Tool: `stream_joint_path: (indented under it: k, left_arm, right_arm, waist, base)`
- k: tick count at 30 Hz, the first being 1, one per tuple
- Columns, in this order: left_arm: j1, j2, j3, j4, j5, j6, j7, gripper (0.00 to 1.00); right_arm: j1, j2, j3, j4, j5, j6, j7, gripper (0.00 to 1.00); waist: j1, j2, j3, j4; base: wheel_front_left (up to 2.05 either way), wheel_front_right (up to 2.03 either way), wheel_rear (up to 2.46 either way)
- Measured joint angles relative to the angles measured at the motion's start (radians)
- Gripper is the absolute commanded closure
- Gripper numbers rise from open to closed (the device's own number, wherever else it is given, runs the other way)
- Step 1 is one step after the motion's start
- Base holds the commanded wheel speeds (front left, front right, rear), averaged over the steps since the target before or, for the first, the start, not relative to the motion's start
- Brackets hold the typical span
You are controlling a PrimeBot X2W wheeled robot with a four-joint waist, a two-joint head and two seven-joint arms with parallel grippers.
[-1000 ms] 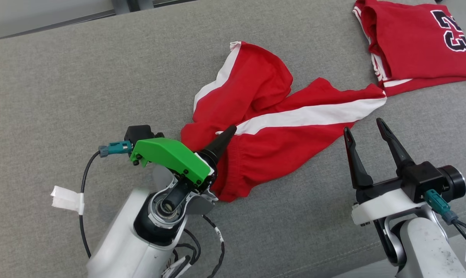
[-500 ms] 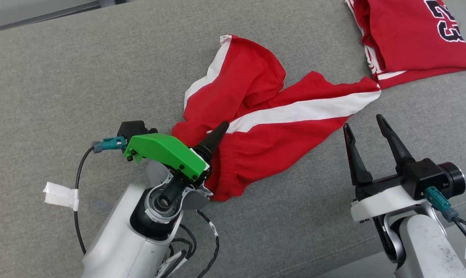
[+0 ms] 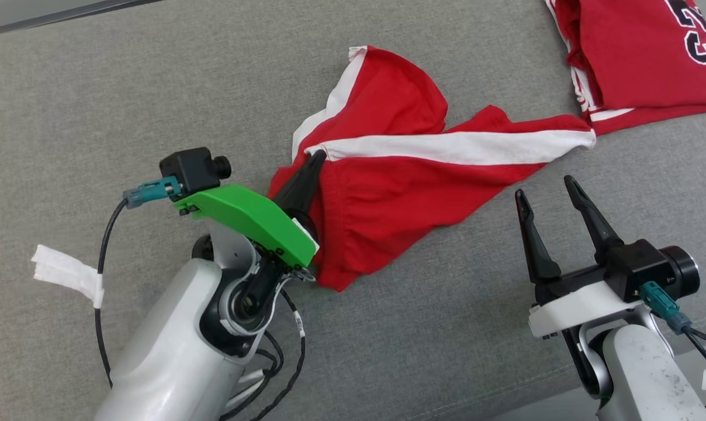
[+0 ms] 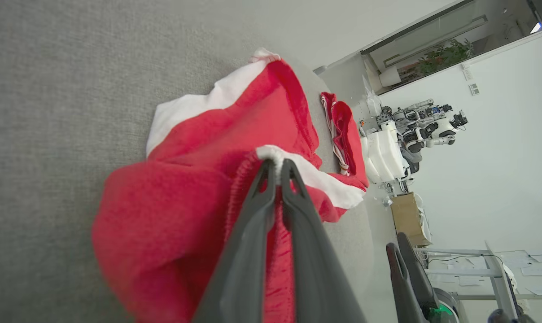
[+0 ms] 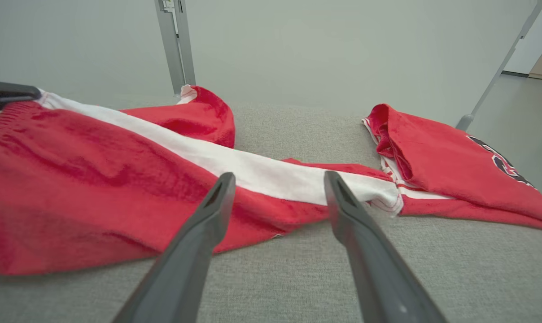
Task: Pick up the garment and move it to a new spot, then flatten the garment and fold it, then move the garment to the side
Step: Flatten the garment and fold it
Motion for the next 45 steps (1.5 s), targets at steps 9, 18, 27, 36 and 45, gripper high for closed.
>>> stream_joint_path:
  k: [9,18,27,36,45]
  left_arm:
    - [0.096,0.132,-0.049,-0.196,0.047,-0.021,0.037,1.0]
    - [0.233,0.202,-0.018,-0.299,0.036,0.016,0.009,1.0]
    - [0.233,0.185,-0.025,-0.273,0.039,0.004,-0.009,1.0]
    - [0.237,0.19,-0.021,-0.258,0.039,-0.001,-0.017,1.0]
    - [0.248,0.2,-0.023,-0.265,0.044,0.003,-0.016,1.0]
  right_arm:
    - [0.032,-0.031,0.05,0.014,0.267,0.0,0.0,0.0]
    - [0.007,-0.21,0.146,0.149,0.478,-0.001,0.0,0.0]
    - [-0.005,-0.291,0.163,0.161,0.413,0.0,0.0,0.0]
    - [0.017,-0.287,0.143,0.157,0.362,0.0,0.0,0.0]
    - [0.023,-0.277,0.132,0.184,0.363,0.0,0.0,0.0]
  waist:
    - [0.0,0.0,-0.02,0.063]
    - [0.0,0.0,-0.018,0.155]
    - [0.0,0.0,-0.019,0.213]
    - [0.0,0.0,-0.038,0.199]
    - [0.0,0.0,-0.049,0.2]
  base:
    - [0.0,0.0,0.0]
    - [0.0,0.0,0.0]
    - [0.0,0.0,0.0]
    - [0.0,0.0,0.0]
    - [0.0,0.0,0.0]
